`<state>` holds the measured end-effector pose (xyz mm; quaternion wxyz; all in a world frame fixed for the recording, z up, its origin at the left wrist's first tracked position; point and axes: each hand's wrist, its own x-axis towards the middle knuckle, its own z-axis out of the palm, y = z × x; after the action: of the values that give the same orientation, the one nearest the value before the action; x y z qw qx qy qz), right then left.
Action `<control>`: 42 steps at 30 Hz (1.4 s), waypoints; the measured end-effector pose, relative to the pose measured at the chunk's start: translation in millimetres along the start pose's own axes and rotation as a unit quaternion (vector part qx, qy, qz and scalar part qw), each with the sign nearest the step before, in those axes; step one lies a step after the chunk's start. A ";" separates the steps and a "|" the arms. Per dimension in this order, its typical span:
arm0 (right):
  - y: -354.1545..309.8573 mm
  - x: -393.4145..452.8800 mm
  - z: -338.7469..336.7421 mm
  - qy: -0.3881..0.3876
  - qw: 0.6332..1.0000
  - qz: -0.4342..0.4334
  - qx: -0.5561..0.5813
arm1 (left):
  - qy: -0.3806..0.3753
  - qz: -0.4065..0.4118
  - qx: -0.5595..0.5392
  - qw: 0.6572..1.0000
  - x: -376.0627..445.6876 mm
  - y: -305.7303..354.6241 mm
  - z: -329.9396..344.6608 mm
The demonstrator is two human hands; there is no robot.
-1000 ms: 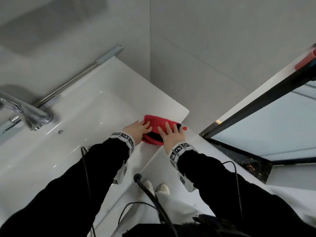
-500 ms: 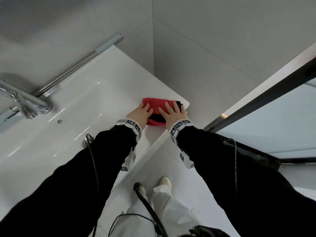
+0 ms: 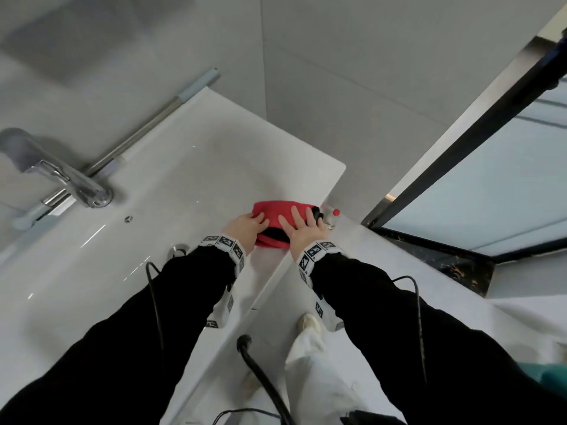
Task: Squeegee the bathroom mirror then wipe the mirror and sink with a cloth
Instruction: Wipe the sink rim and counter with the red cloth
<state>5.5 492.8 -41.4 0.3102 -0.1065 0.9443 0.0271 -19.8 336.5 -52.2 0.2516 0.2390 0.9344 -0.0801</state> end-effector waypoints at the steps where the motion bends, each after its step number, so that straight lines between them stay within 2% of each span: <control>1: -8.0 -6.1 5.6 -0.002 1.000 0.001 0.000 | -0.005 0.008 0.011 1.000 -9.0 -1.8 4.6; 7: -43.7 -37.8 23.7 -0.053 0.998 0.018 0.025 | -0.009 0.049 0.023 0.999 -54.1 -6.4 22.6; 12: -63.0 -66.2 48.6 0.000 0.997 -0.005 0.083 | -0.005 0.066 -0.043 0.997 -85.1 -17.6 35.8; 16: -84.9 -73.4 74.7 -0.004 0.997 0.007 0.079 | -0.030 0.075 -0.072 0.994 -101.8 -16.1 48.4; 24: -77.4 -47.8 62.6 -0.025 0.997 0.014 0.071 | -0.082 0.043 -0.057 0.994 -81.9 -13.6 32.1; 34: -48.0 -19.2 40.8 0.015 0.997 0.003 0.081 | -0.047 -0.028 -0.127 0.990 -51.0 -6.6 9.6; 42: -49.8 -17.6 39.5 -0.009 0.998 0.005 0.063 | 0.017 -0.088 -0.206 0.975 -58.4 -3.5 26.4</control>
<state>53.0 452.1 -62.0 0.3245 -0.0823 0.9418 -0.0297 34.2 302.6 -45.2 0.2711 0.1008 0.9524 0.0962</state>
